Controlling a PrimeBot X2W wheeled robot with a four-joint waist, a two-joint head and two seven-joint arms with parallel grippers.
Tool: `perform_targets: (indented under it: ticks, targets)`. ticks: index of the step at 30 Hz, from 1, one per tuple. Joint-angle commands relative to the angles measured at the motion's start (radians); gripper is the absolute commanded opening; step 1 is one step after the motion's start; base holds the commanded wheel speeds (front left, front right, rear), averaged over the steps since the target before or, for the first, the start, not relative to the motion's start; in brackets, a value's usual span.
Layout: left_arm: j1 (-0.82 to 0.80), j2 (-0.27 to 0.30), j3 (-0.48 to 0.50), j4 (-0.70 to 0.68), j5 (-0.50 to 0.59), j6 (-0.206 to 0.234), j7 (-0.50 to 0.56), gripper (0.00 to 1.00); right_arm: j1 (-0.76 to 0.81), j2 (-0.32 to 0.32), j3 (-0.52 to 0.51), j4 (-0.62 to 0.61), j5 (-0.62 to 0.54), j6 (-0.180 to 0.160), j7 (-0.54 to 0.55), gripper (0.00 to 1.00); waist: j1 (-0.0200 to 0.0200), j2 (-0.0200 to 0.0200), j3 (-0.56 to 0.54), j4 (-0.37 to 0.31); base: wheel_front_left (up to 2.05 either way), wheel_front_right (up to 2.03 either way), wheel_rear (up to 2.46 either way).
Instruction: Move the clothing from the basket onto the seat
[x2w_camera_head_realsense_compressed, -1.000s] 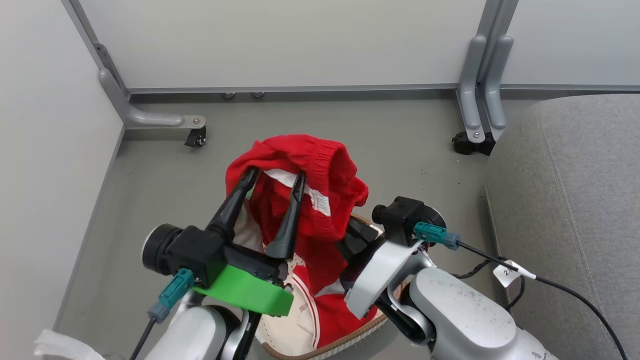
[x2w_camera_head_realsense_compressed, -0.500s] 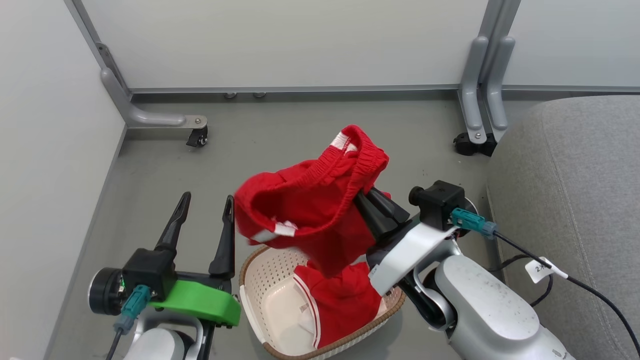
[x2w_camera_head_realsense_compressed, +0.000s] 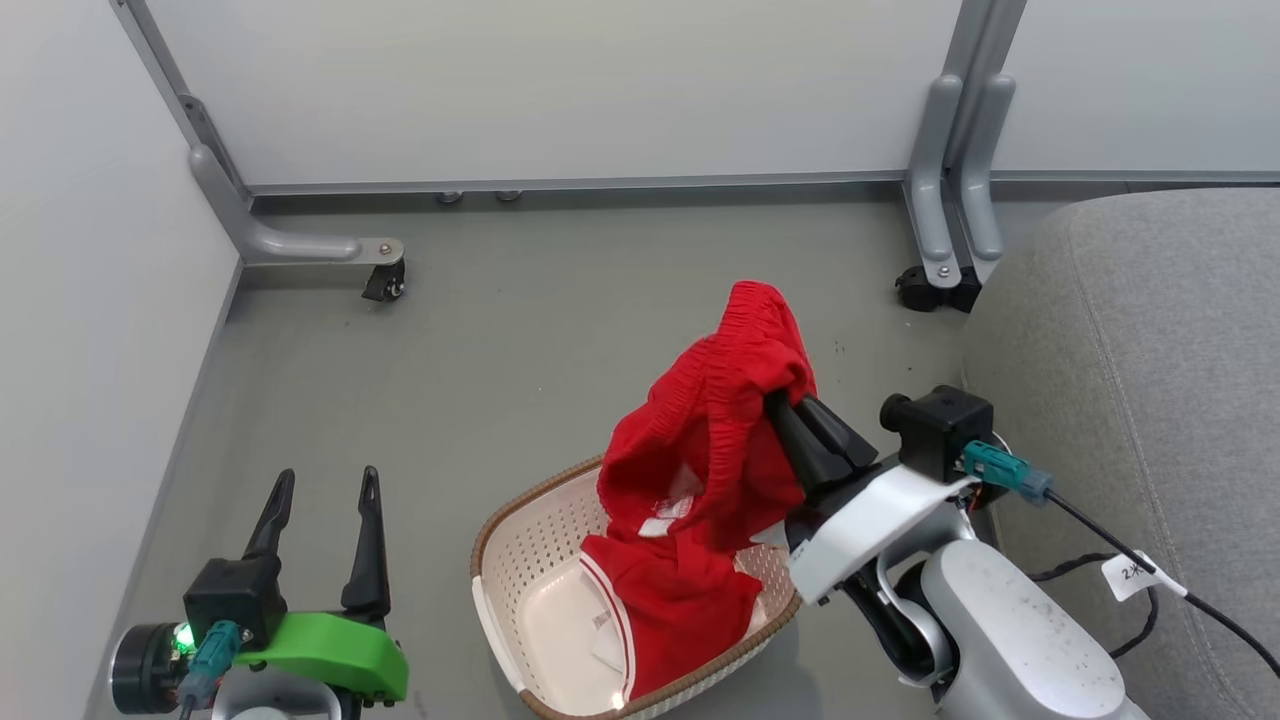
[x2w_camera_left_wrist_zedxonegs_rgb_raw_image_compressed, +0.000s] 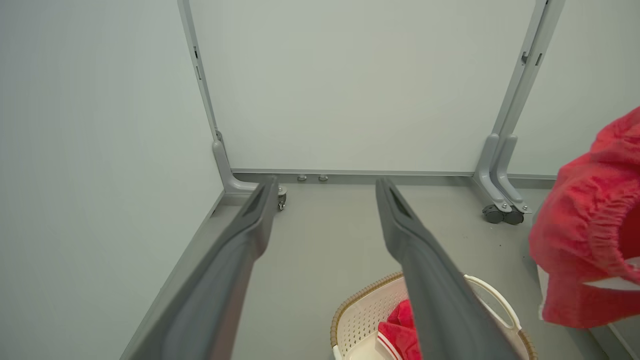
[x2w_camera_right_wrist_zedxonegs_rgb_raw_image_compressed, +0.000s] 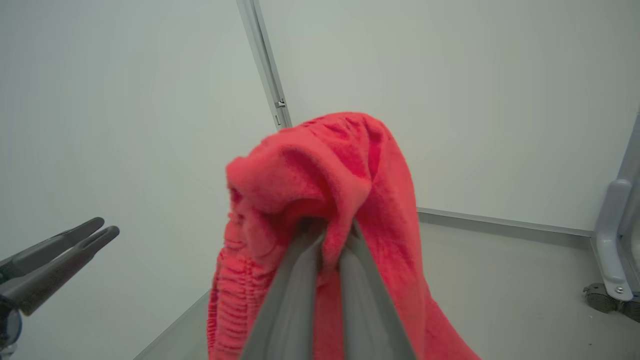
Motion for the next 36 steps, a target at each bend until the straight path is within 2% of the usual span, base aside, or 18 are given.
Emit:
perform_targets:
  ticks: [1,9,18,26,36]
  targets:
    - [0.017,0.004,0.01,0.008,0.005,-0.005,-0.006,1.0,0.017,-0.005,-0.015,-0.012,-0.013,0.0,0.006,0.0,0.0,0.0,0.0,-0.001,0.0,0.0,0.0]
    - [0.034,-0.013,0.042,0.036,0.023,-0.025,-0.014,1.0,0.076,0.002,-0.082,-0.062,-0.052,0.0,0.044,0.0,0.0,0.0,-0.011,-0.005,0.0,0.0,0.0]
    - [0.049,-0.031,0.073,0.025,0.049,-0.044,-0.013,1.0,0.086,0.008,-0.105,-0.098,-0.077,0.0,0.069,0.0,0.0,0.0,-0.001,-0.036,0.0,0.0,0.0]
    - [0.06,-0.043,0.102,0.005,0.075,-0.053,-0.014,1.0,0.068,-0.002,-0.164,-0.137,-0.109,0.0,0.08,0.0,0.0,0.0,0.037,-0.122,0.0,0.0,0.0]
    - [0.035,-0.046,0.13,-0.02,0.099,-0.068,-0.014,1.0,0.08,-0.003,-0.282,-0.186,-0.141,0.0,0.082,0.0,0.0,0.0,0.104,-0.277,0.0,0.0,0.0]
